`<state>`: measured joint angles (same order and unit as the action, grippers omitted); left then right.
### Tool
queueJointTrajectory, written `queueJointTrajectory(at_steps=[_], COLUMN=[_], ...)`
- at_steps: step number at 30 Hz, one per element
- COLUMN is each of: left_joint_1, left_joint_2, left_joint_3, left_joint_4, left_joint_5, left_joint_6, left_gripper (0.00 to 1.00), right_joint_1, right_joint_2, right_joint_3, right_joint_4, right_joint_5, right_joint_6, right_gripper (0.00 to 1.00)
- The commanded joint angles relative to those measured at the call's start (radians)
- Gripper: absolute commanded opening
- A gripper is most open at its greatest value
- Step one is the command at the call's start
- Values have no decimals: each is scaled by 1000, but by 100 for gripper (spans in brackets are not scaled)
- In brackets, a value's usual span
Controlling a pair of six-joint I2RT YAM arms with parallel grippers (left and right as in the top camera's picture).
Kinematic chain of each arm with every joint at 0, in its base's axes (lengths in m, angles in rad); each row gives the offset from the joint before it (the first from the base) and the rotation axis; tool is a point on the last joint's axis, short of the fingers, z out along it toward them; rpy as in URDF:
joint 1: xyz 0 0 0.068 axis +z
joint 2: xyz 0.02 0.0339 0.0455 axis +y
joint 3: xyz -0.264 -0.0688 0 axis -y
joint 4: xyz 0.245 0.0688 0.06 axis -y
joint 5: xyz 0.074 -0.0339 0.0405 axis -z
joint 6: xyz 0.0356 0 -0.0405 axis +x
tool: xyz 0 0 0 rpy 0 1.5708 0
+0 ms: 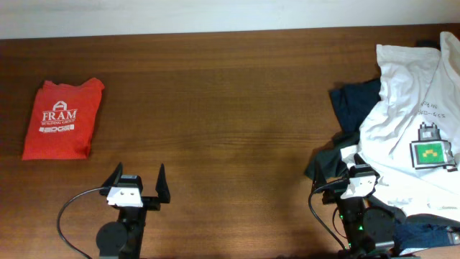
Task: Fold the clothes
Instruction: 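Move the right gripper toward the white t-shirt on the clothes pile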
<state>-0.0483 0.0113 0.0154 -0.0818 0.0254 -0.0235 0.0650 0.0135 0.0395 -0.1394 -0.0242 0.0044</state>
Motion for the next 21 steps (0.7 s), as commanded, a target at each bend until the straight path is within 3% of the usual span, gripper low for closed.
queueJointTrajectory(at_steps=[1,6,10,14,16,19,21], left_joint_1=[5,5,5,5,5,5,5], left_joint_2=[3,106,415,724,843,958,960], left_joint_3=[40,168,330,540,618,685,688], left_joint_4=[-82,-208,-218,-344,-429,-472,-454], left_joint_5=[99,100,117,150,229,249,249], left_joint_6=[-19,-19,-18,-18,-18,-18,-18], left_gripper=[99,99,99,99,99,99,99], right_joint_1=[-6,-6,-6,-6,-14,-130,-210], right_joint_2=[46,349,737,1083,1176,1306,1386], right_joint_3=[74,327,640,878,909,909,909], right_joint_4=[-109,-240,-520,-735,-750,-796,-771], right_joint_5=[-10,-21,-21,-32,-10,208,214], right_joint_6=[91,90,90,90,90,276,275], right_gripper=[99,99,99,99,99,100,92])
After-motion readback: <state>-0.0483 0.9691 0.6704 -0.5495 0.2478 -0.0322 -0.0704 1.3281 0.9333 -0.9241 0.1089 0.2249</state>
